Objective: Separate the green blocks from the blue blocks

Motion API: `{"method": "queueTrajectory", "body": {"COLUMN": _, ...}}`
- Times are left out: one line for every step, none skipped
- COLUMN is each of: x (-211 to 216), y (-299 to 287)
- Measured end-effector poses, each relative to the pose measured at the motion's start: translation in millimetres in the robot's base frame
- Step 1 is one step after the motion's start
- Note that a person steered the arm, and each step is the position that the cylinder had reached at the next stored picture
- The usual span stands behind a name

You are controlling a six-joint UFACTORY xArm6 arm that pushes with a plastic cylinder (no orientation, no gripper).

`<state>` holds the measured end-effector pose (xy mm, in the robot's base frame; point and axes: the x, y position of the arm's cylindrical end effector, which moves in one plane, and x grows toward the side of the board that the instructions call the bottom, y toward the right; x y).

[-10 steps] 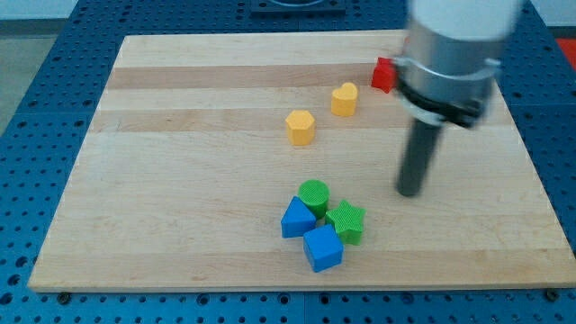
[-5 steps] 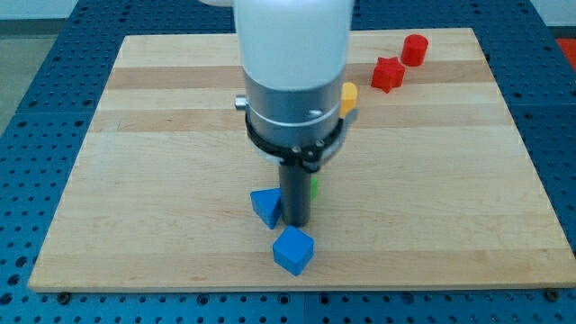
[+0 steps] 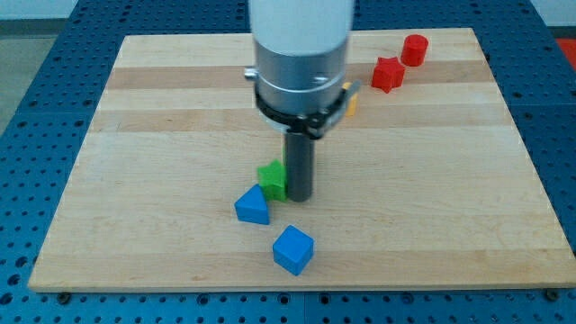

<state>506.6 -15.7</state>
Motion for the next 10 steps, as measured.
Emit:
{"method": "queueTrajectory", "body": {"x": -2, "y": -41}}
{"method": "queueTrajectory", "body": {"x": -1, "y": -56}}
{"method": "queueTrajectory", "body": {"x": 12, "y": -28}}
{"method": "queueTrajectory", "body": {"x": 14, "y": 53}}
{"method": "queueTrajectory", "body": {"x": -6, "y": 87}}
{"method": "queueTrajectory", "body": {"x": -38, "y": 48}}
{"method": "queueTrajectory", "body": {"x": -55, "y": 5}}
{"method": "queueTrajectory", "body": {"x": -59, "y": -22}}
{"method": "queueTrajectory", "body": {"x": -58, "y": -24}}
{"method": "queueTrajectory", "body": {"x": -43, "y": -10}}
